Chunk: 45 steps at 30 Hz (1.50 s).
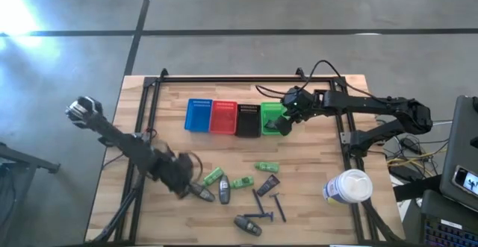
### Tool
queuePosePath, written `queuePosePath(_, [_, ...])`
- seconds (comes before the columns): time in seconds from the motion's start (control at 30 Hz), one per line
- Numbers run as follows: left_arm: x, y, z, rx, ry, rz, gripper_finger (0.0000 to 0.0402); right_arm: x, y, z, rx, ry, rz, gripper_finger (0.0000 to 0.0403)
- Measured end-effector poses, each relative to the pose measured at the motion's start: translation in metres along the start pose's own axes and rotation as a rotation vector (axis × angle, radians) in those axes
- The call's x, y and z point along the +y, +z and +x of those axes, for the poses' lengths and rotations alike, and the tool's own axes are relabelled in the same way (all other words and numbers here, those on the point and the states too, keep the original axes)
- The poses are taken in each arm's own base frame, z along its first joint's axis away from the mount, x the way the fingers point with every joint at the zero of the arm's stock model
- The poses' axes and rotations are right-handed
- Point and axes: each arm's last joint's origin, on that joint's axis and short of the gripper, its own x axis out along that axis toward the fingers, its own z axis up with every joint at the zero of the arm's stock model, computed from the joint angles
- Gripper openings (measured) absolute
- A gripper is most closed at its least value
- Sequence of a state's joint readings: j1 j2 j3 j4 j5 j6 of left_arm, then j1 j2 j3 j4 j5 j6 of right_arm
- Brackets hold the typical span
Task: Pick & Place Travel size toiletries
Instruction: Put the deodorant into the blue basket
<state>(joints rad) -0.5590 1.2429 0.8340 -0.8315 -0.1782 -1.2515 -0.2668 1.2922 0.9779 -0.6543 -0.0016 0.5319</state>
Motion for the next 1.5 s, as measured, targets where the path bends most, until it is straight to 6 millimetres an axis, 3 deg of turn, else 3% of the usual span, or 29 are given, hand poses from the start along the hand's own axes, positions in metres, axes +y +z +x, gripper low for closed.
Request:
queuePosePath(0.17, [0.037, 0.035, -0.022, -0.246, -0.065, -0.538, 0.0212, 0.0, -0.001, 0.001, 0.008, -0.002, -0.027, 0.0278])
queuePosePath(0.27, [0.052, 0.056, -0.032, -0.396, -0.112, -0.686, 0.0212, -0.001, -0.001, 0.003, 0.015, -0.006, -0.039, 0.0272])
queuePosePath(0.47, [0.094, 0.1, -0.036, -0.509, 0.025, -0.739, 0.0213, -0.001, -0.001, 0.004, 0.018, -0.008, -0.038, 0.0259])
queuePosePath(0.67, [0.148, 0.14, -0.029, -0.482, 0.072, -0.748, 0.0214, -0.001, -0.001, 0.004, 0.017, -0.01, -0.031, 0.0249])
queuePosePath(0.83, [0.177, 0.163, -0.016, -0.412, 0.077, -0.71, 0.0215, -0.001, -0.002, 0.005, 0.018, -0.012, -0.006, 0.0244])
queuePosePath(1.0, [0.179, 0.17, 0.009, -0.284, 0.083, -0.638, 0.0218, -0.003, -0.005, 0.007, 0.029, -0.02, 0.04, 0.0254])
queuePosePath(1.17, [0.179, 0.177, 0.023, -0.237, 0.11, -0.626, 0.0252, -0.005, -0.009, 0.011, 0.046, -0.031, 0.058, 0.0268])
queuePosePath(1.4, [0.172, 0.185, 0.007, -0.261, 0.087, -0.547, 0.0309, -0.007, -0.011, 0.012, 0.052, -0.035, 0.063, 0.0287])
queuePosePath(1.5, [0.156, 0.181, -0.014, -0.228, -0.001, -0.369, 0.0321, -0.007, -0.011, 0.012, 0.053, -0.035, 0.054, 0.0296])
